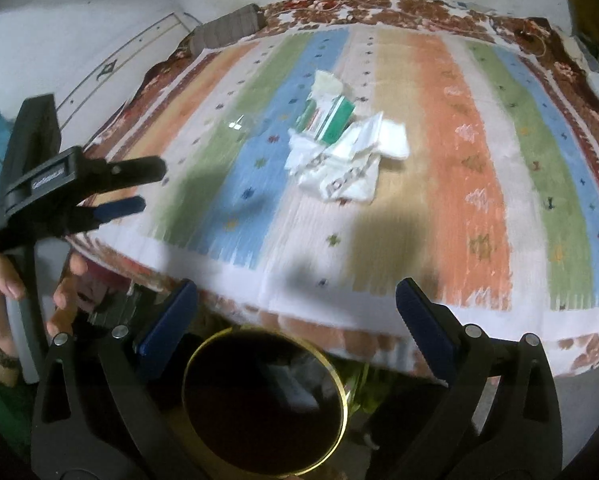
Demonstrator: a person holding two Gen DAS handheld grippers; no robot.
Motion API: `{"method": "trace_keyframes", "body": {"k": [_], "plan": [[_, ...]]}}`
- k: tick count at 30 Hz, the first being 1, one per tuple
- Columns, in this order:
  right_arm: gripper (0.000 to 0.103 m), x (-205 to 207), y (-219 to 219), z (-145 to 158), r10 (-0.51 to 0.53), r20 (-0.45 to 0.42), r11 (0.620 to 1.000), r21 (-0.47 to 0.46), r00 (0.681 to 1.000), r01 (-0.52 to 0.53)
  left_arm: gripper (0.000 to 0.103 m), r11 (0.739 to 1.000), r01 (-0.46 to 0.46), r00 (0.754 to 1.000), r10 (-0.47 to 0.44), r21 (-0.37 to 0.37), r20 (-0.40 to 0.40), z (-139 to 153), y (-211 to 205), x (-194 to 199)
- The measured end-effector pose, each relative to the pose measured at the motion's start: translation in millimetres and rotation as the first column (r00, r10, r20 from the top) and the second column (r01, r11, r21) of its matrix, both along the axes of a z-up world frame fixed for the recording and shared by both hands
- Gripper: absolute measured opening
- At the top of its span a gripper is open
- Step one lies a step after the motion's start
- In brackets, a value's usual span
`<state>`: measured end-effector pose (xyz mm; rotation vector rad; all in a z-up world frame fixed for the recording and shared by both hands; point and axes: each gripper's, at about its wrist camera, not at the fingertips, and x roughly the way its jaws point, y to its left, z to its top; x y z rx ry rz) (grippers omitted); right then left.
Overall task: Collect trash
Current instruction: 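Move both tools back to the remaining trash pile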
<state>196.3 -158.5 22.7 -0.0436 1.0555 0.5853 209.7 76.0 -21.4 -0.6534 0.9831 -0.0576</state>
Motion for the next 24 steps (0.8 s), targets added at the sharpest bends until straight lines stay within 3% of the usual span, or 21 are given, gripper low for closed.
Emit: {"method": "trace_keyframes", "body": {"k": [9, 13, 19, 22, 24], "plan": [[0.094, 47.3, 2.4, -0.1, -0.047, 0.028, 0.999, 0.004, 0.999, 0.047, 0.097, 0.992, -0.033, 0.998, 0.038, -0.120, 0.042, -10.7, 13.6, 37.5], [0.093, 68.4, 4.9, -3.5, -0.067, 0.019, 0.998, 0.015, 0.998, 0.067, 0.097, 0.992, -0.036, 0.998, 0.042, -0.120, 0.055, -15.3, 13.4, 53.7], [0.090, 99.0, 5.2, -12.0, -0.094, 0.005, 0.995, 0.026, 0.996, 0.094, 0.097, 0.993, -0.024, 0.998, 0.030, -0.117, 0.049, -28.0, 16.2, 82.6], [0.088, 113.7, 6.5, -18.4, -0.103, -0.010, 0.994, 0.033, 0.995, 0.103, 0.097, 0.989, -0.026, 0.999, 0.031, -0.143, 0.032, -35.3, 17.1, 95.0], [0.086, 121.9, 7.4, -21.6, -0.109, -0.016, 0.993, 0.033, 0.994, 0.110, 0.097, 0.980, -0.037, 0.999, 0.039, -0.197, 0.007, -40.4, 16.4, 102.9]]}}
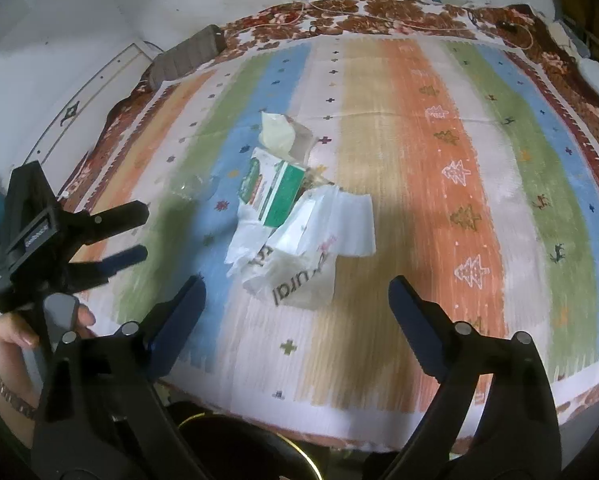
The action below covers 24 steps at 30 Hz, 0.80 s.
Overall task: Collect trash
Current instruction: 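Move both tools back to the remaining trash pile, then grasp the white 'ural' wrapper with the right tool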
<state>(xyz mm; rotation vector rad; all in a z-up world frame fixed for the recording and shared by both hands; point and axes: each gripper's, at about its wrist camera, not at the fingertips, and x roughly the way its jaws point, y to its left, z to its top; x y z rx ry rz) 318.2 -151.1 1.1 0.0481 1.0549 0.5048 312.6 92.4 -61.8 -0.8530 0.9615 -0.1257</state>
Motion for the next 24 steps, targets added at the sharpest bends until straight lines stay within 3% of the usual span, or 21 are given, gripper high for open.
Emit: {"method": "trace_keyframes", "body": {"k": [7, 10, 13, 15, 18, 24], "plan": [[0.078, 24.4, 0.9, -10.4, -0.045, -0.030, 0.999, 0.022, 0.999, 0.045, 0.097, 0.993, -0.049, 0.999, 0.048, -0.107, -0.011, -4.8, -3.8, 23.0], [0.074, 32.9, 3.6, -19.8, -0.042, -0.043, 0.999, 0.015, 0.998, 0.043, 0.097, 0.989, -0.023, 1.000, 0.020, -0.144, -0.025, -15.7, -7.6, 38.6], [0.070, 41.7, 5.4, -27.3, -0.036, -0.051, 0.999, 0.012, 0.998, 0.037, 0.097, 0.993, -0.006, 0.999, 0.001, -0.118, -0.046, -25.0, -9.6, 51.5], [0.066, 48.1, 5.4, -31.7, -0.036, -0.058, 0.999, 0.013, 0.998, 0.037, 0.097, 0.996, -0.043, 0.998, 0.039, -0.073, -0.054, -30.1, -6.3, 59.5], [0.059, 59.6, 4.8, -38.2, -0.046, -0.078, 0.998, 0.033, 0.996, 0.049, 0.097, 0.992, -0.045, 0.996, 0.036, -0.114, -0.081, -41.6, -5.0, 70.6], [0.046, 72.3, 7.7, -51.8, -0.035, -0.109, 0.998, 0.047, 0.993, 0.041, 0.097, 0.994, -0.041, 0.996, 0.033, -0.104, -0.079, -40.4, -12.2, 89.8]]}}
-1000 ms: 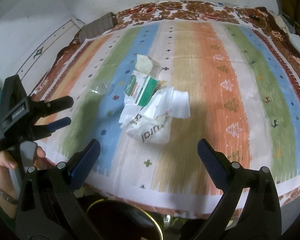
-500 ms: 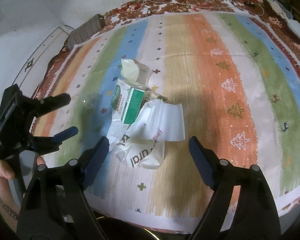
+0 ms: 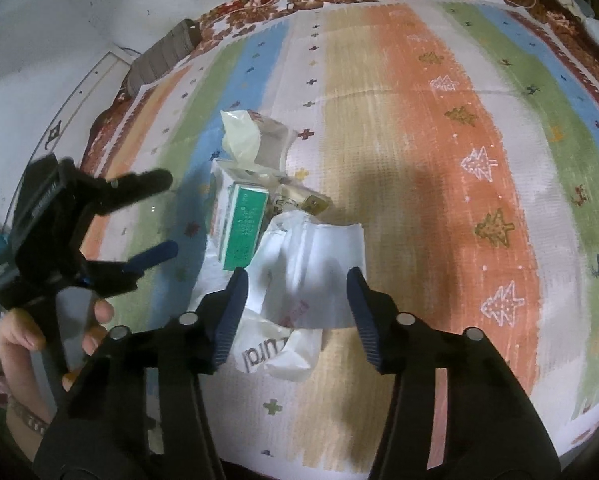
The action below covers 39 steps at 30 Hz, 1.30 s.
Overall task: Collect trash
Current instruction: 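Grasp the white 'ural' wrapper with the right tool, then grasp the green-and-white eye-drop box with the left tool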
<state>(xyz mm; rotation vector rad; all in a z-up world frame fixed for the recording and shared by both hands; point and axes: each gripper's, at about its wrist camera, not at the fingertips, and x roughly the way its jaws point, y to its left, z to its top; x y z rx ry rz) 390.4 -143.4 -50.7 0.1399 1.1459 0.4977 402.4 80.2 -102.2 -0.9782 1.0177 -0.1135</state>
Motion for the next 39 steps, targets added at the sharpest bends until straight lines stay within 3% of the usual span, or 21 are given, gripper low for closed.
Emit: {"method": "trace_keyframes", "body": {"k": [2, 11, 15, 18, 20, 25, 29, 39], "plan": [[0.040, 3.0, -0.3, -2.3, 0.002, 0.001, 1.000, 0.001, 1.000, -0.002, 0.097, 1.000, 0.014, 1.000, -0.014, 0.024, -0.023, -2.3, -3.7, 4.7], [0.008, 4.9, 3.0, -8.4, 0.040, -0.019, 0.999, 0.025, 0.999, -0.040, 0.097, 1.000, 0.006, 0.995, -0.006, 0.001, -0.096, -25.1, -12.8, 20.9], [0.006, 3.9, 1.1, -10.7, 0.043, -0.037, 0.998, 0.056, 0.998, -0.041, 0.097, 1.000, 0.000, 0.996, -0.002, -0.027, -0.093, -30.1, -16.8, 25.6], [0.005, 3.2, 0.7, -12.0, 0.050, -0.042, 0.997, 0.067, 0.998, -0.047, 0.095, 1.000, 0.027, 0.993, -0.028, -0.014, -0.111, -34.9, -21.6, 28.2], [0.004, 3.8, 0.3, -11.8, 0.053, -0.044, 0.996, 0.074, 0.998, -0.050, 0.086, 0.999, 0.047, 0.992, -0.048, -0.013, -0.113, -36.0, -23.3, 29.2], [0.004, 3.2, -6.7, -8.6, 0.054, -0.055, 0.991, 0.125, 0.997, -0.047, 0.084, 0.998, 0.056, 0.993, -0.052, 0.037, -0.107, -31.0, -20.2, 26.5], [0.003, 0.2, -12.0, -3.3, 0.065, -0.051, 0.986, 0.159, 0.997, -0.056, 0.082, 0.999, 0.037, 0.997, -0.034, 0.035, -0.074, -16.3, -11.5, 21.2], [0.003, -12.4, -19.1, 21.1, 0.104, -0.032, 0.967, 0.235, 0.994, -0.094, 0.078, 0.987, 0.113, 0.994, -0.111, 0.116, -0.020, 23.3, -17.3, 1.8]]}}
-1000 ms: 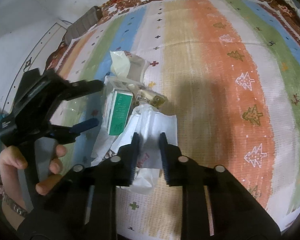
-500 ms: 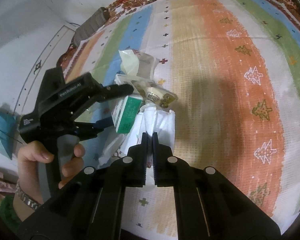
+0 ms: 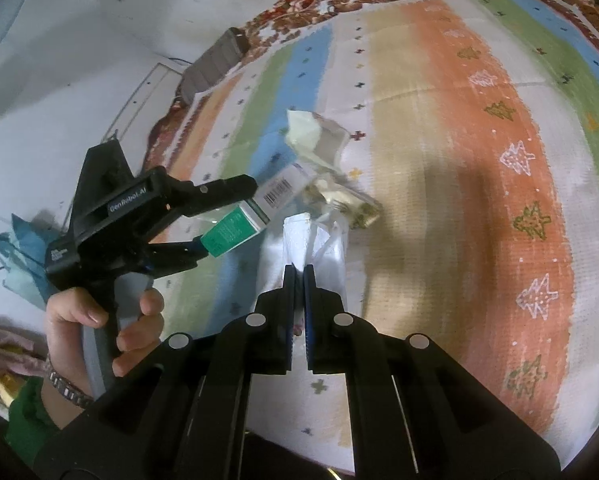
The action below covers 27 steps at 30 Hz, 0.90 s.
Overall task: Collect trash
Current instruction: 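Grasp the green-and-white eye-drop box with the left tool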
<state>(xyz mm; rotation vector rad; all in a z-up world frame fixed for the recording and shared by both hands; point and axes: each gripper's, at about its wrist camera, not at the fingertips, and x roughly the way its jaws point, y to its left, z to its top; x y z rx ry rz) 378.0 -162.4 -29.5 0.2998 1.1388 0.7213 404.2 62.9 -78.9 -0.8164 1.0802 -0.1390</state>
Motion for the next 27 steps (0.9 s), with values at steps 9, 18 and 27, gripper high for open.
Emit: {"method": "trace_keyframes", "body": {"k": [9, 18, 27], "plan": [[0.003, -14.7, 7.9, 13.8, 0.022, 0.027, 1.000, -0.019, 0.999, -0.021, 0.013, 0.999, 0.013, 0.996, -0.008, 0.053, -0.091, -7.2, 15.6, -16.1], [0.003, -15.3, 2.7, 16.0, 0.029, 0.038, 0.999, -0.032, 0.999, -0.028, 0.015, 0.988, 0.118, 0.992, -0.113, 0.102, -0.054, -0.7, 3.2, -13.5], [0.003, -12.2, -17.0, 13.8, 0.031, 0.032, 0.999, -0.027, 0.999, -0.030, 0.044, 0.968, 0.195, 0.981, -0.191, 0.157, -0.041, -7.5, -19.0, -1.9]]}}
